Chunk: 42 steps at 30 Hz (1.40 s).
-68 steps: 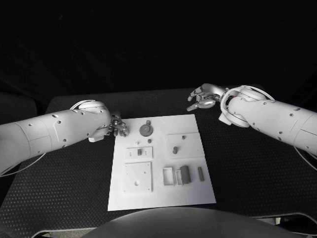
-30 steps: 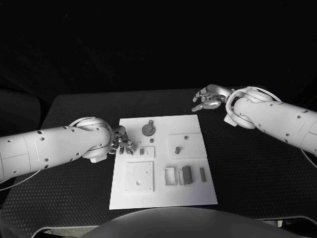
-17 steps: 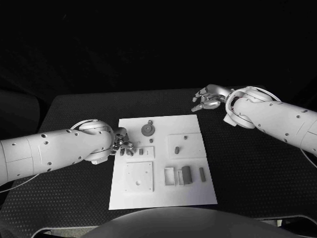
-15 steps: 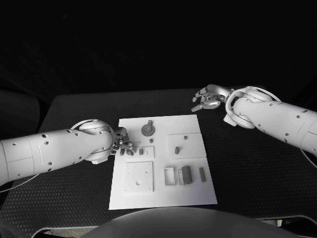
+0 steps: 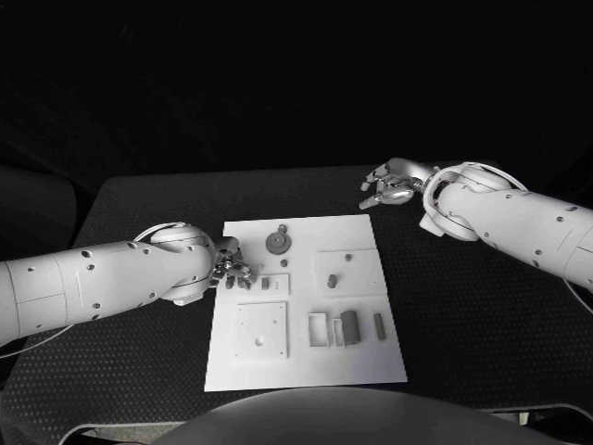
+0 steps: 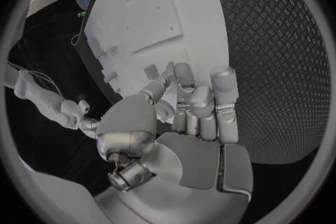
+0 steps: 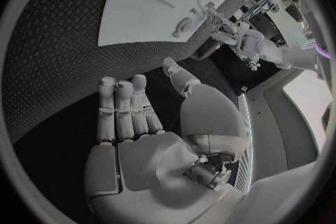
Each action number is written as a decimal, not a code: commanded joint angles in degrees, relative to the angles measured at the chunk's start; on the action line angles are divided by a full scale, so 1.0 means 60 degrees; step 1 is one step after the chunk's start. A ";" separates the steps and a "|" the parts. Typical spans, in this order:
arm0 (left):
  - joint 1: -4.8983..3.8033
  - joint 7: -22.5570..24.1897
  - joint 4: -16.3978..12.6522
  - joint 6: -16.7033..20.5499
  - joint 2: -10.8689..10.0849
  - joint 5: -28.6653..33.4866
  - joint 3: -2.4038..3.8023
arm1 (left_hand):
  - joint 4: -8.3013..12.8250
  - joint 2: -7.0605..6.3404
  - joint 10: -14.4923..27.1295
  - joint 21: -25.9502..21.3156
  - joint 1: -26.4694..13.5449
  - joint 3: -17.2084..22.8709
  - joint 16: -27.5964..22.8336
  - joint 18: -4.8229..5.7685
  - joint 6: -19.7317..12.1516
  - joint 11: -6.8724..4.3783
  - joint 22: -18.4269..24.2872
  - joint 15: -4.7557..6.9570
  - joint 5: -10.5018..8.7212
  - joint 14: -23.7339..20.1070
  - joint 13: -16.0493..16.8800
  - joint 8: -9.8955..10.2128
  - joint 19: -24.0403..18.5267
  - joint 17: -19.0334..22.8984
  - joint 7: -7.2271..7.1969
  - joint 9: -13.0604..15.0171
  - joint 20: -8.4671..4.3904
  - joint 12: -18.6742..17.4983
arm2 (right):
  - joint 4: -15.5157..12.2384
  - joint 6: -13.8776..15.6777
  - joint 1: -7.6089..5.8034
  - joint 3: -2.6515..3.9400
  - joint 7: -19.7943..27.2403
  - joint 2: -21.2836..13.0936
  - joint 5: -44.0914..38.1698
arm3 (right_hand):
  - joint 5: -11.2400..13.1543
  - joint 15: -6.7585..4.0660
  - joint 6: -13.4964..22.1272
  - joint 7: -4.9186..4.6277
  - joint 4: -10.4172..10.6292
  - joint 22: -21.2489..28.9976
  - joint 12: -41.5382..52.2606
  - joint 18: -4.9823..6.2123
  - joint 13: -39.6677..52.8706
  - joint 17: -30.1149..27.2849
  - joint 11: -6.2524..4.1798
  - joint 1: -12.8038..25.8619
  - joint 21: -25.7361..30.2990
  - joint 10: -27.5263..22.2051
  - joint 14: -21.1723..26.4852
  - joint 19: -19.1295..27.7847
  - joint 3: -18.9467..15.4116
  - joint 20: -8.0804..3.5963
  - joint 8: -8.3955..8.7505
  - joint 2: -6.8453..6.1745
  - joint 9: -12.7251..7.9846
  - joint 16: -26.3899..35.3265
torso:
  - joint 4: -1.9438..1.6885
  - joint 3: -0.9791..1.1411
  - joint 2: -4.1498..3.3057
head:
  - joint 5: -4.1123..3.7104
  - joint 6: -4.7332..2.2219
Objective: Assemble the parts on the task board
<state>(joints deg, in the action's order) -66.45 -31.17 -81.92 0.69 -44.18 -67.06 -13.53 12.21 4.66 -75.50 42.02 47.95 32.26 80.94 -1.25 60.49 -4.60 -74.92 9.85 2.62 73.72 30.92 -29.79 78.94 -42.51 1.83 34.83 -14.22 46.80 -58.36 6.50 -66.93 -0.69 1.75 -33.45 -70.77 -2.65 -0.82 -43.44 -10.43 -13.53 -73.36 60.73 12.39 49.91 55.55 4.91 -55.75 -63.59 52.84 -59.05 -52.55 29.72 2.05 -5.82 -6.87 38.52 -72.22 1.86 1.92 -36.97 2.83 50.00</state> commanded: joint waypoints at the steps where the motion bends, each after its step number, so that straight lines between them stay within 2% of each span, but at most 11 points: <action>1: 0.0021 -0.0005 0.0022 0.0082 0.0006 -0.0137 -0.0016 | 0.0348 0.0069 -0.0057 0.0034 0.0043 0.0465 0.0043 -0.0490 0.0068 0.0013 -0.0154 0.0136 0.0023 0.0040 0.0013 -0.0050 0.0026 0.0013 -0.0012 0.0001 -0.0015 -0.0057 | -0.0010 -0.0120 0.0002 0.0003 0.0010 0.0003 -0.0069 | -0.0018 -0.0079 0.0095 -0.0165 0.0041 0.0007 0.0065 0.0435 -0.0012 -0.0015 0.0000 0.0060 0.0035 -0.0042 0.0007 0.0013 -0.0009 -0.0081 -0.0037 -0.0005 -0.0013 -0.0050 | 0.0002 0.0004 -0.0001 | -0.0005 -0.0001; 16: 0.0021 0.0006 0.0003 -0.0033 0.0022 -0.0241 -0.0016 | 0.0362 0.0007 -0.0060 0.0038 0.0014 0.0505 0.0045 -0.0493 0.0060 0.0010 -0.0156 0.0138 0.0023 0.0040 0.0021 -0.0084 0.0028 0.0015 -0.0015 0.0007 -0.0023 -0.0061 | -0.0010 -0.0129 0.0002 0.0003 0.0007 -0.0003 -0.0069 | -0.0018 -0.0079 0.0096 -0.0165 0.0042 0.0007 0.0069 0.0435 -0.0016 -0.0017 0.0000 0.0062 0.0035 -0.0044 0.0008 0.0013 -0.0010 -0.0081 -0.0038 -0.0006 -0.0015 -0.0051 | 0.0008 0.0007 0.0001 | 0.0000 -0.0001; 21: 0.0021 -0.0017 0.0021 -0.0125 0.0036 -0.0241 -0.0016 | 0.0340 -0.0194 -0.0064 0.0039 -0.0071 0.0511 0.0042 -0.0488 0.0039 0.0015 -0.0155 0.0134 0.0023 0.0041 0.0030 -0.0118 0.0029 0.0021 -0.0011 0.0007 -0.0024 -0.0066 | -0.0011 -0.0061 0.0002 0.0003 0.0044 -0.0003 -0.0069 | -0.0018 -0.0079 0.0095 -0.0165 0.0042 0.0007 0.0070 0.0435 -0.0018 -0.0017 0.0000 0.0062 0.0035 -0.0044 0.0009 0.0013 -0.0010 -0.0081 -0.0039 -0.0006 -0.0015 -0.0051 | 0.0007 0.0006 0.0000 | -0.0003 -0.0001; 22: 0.0021 -0.0029 0.0023 -0.0152 0.0041 -0.0241 -0.0016 | 0.0319 -0.0314 -0.0067 0.0040 -0.0128 0.0484 0.0041 -0.0485 0.0033 0.0018 -0.0154 0.0131 0.0023 0.0042 0.0033 -0.0129 0.0032 0.0023 -0.0009 0.0007 -0.0022 -0.0068 | -0.0010 -0.0066 0.0002 0.0003 0.0044 0.0000 -0.0069 | -0.0018 -0.0079 0.0095 -0.0165 0.0042 0.0007 0.0071 0.0435 -0.0018 -0.0017 0.0000 0.0062 0.0035 -0.0044 0.0009 0.0013 -0.0010 -0.0081 -0.0039 -0.0007 -0.0015 -0.0051 | 0.0006 0.0005 -0.0001 | -0.0004 -0.0001; 26: 0.0021 -0.0039 0.0017 -0.0185 0.0039 -0.0241 -0.0016 | 0.0248 -0.0502 -0.0071 0.0039 -0.0216 0.0456 0.0038 -0.0487 0.0019 0.0017 -0.0149 0.0133 0.0023 0.0045 0.0039 -0.0154 0.0043 0.0029 -0.0011 0.0005 -0.0029 -0.0075 | -0.0011 -0.0077 0.0002 0.0003 0.0039 -0.0003 -0.0068 | -0.0018 -0.0079 0.0095 -0.0165 0.0042 0.0007 0.0072 0.0435 -0.0019 -0.0017 0.0000 0.0063 0.0035 -0.0045 0.0008 0.0012 -0.0010 -0.0082 -0.0040 -0.0007 -0.0015 -0.0052 | 0.0000 0.0005 0.0000 | -0.0003 -0.0001; 34: 0.0021 -0.0055 0.0013 -0.0169 0.0021 -0.0241 -0.0016 | 0.0013 -0.1013 -0.0083 0.0028 -0.0450 0.0381 0.0034 -0.0491 -0.0006 0.0008 -0.0136 0.0142 0.0023 0.0054 0.0055 -0.0206 0.0062 0.0041 -0.0020 -0.0007 -0.0043 -0.0088 | -0.0007 -0.0076 0.0002 0.0003 0.0035 -0.0007 -0.0062 | -0.0018 -0.0078 0.0096 -0.0165 0.0056 0.0007 0.0075 0.0435 -0.0022 -0.0019 0.0000 0.0080 0.0035 -0.0044 0.0007 0.0010 -0.0015 -0.0080 -0.0041 -0.0002 -0.0016 -0.0053 | 0.0006 0.0003 0.0000 | 0.0001 -0.0001; 42: 0.0022 -0.0055 0.0017 -0.0167 0.0018 -0.0241 -0.0016 | -0.0099 -0.1251 -0.0097 0.0028 -0.0565 0.0344 0.0042 -0.0498 -0.0007 -0.0004 -0.0136 0.0154 0.0023 0.0062 0.0071 -0.0248 0.0079 0.0042 -0.0031 -0.0015 -0.0057 -0.0088 | -0.0001 -0.0076 0.0002 0.0003 0.0037 -0.0003 -0.0062 | -0.0018 -0.0078 0.0097 -0.0166 0.0062 0.0007 0.0077 0.0435 -0.0024 -0.0019 0.0001 0.0088 0.0034 -0.0045 0.0007 0.0010 -0.0018 -0.0080 -0.0041 -0.0004 -0.0017 -0.0054 | 0.0005 0.0003 0.0001 | 0.0003 -0.0001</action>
<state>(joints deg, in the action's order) -66.35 -31.40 -81.83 0.44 -44.08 -68.11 -13.61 11.93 -2.35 -75.75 42.02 44.56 34.35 80.93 -1.39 60.43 -4.84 -74.90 10.57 2.65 74.23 31.29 -31.29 79.25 -42.33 1.57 34.79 -14.33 46.58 -58.35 6.40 -66.92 -0.68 1.76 -33.47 -70.79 -2.65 -0.90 -43.33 -10.39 -13.53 -73.35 60.96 12.39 49.86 55.52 4.91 -55.75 -63.59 52.84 -59.13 -52.50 29.72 1.88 -5.82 -6.87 38.47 -72.22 1.89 1.94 -36.96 2.87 50.00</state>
